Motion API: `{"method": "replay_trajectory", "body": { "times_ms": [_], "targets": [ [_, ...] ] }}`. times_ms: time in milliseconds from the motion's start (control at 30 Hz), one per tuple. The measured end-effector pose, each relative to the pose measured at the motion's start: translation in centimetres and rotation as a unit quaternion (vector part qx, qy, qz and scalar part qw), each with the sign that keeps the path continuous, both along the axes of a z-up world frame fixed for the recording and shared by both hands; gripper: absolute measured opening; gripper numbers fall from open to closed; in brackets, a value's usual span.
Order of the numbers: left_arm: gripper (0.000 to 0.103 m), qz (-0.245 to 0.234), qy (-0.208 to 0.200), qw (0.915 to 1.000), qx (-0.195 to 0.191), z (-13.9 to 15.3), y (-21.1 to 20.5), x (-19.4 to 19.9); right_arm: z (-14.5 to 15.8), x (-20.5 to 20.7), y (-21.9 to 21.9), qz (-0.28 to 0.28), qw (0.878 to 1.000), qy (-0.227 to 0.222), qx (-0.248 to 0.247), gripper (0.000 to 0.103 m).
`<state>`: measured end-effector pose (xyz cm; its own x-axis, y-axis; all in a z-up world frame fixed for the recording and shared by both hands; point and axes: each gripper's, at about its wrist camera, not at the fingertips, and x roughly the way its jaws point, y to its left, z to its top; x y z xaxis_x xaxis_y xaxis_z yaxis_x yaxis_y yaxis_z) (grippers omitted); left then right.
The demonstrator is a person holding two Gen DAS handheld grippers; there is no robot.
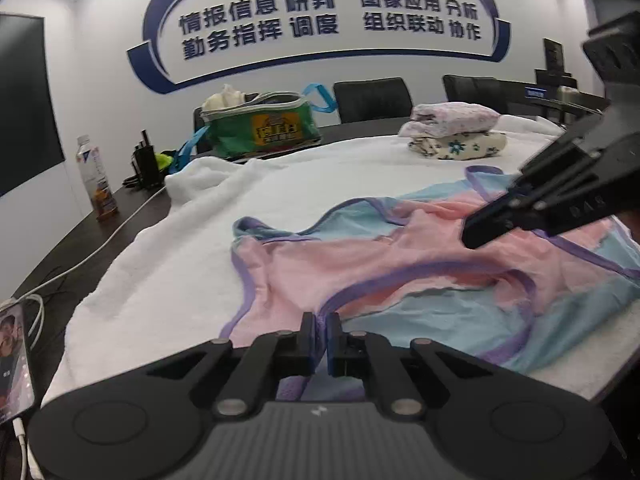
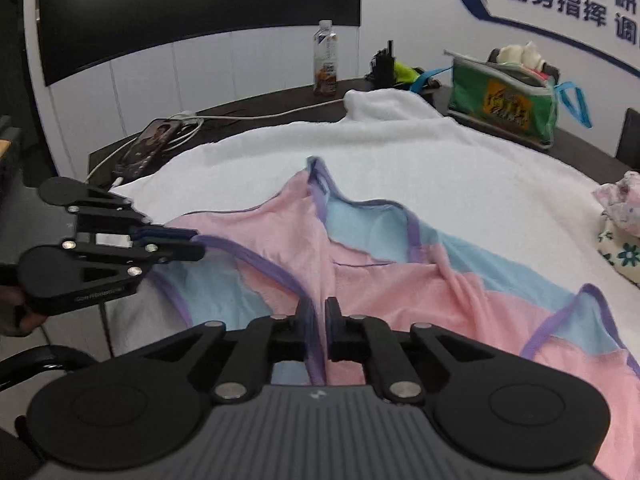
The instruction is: Fold clothes
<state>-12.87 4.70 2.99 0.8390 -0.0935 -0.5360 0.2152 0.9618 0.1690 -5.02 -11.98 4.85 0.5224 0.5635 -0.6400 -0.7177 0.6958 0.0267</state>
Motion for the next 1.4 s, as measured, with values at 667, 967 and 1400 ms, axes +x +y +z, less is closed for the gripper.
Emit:
{"method": "replay_trajectory", "body": {
  "times_ms": [667,967,1400],
  "targets": [
    [0.031,-0.104,-0.013,0.9884,-0.110,0.8,2.1,-3.5,-1.7,-1.2,0.9,0.003,0.995,0.012,-0.096,0.012],
    [0.029,0.032,0.042,0.9781,-0.202,-0.1,10.3,-1.7,2.8,5.9,7.3,0.035,0.999,0.019,0.034,0.043],
    [0.000,0.034,0.044,0.9758,-0.211,0.5,11.1,1.7,0.3,14.2,11.8,-0.001,0.995,0.073,0.062,0.007]
  ]
}}
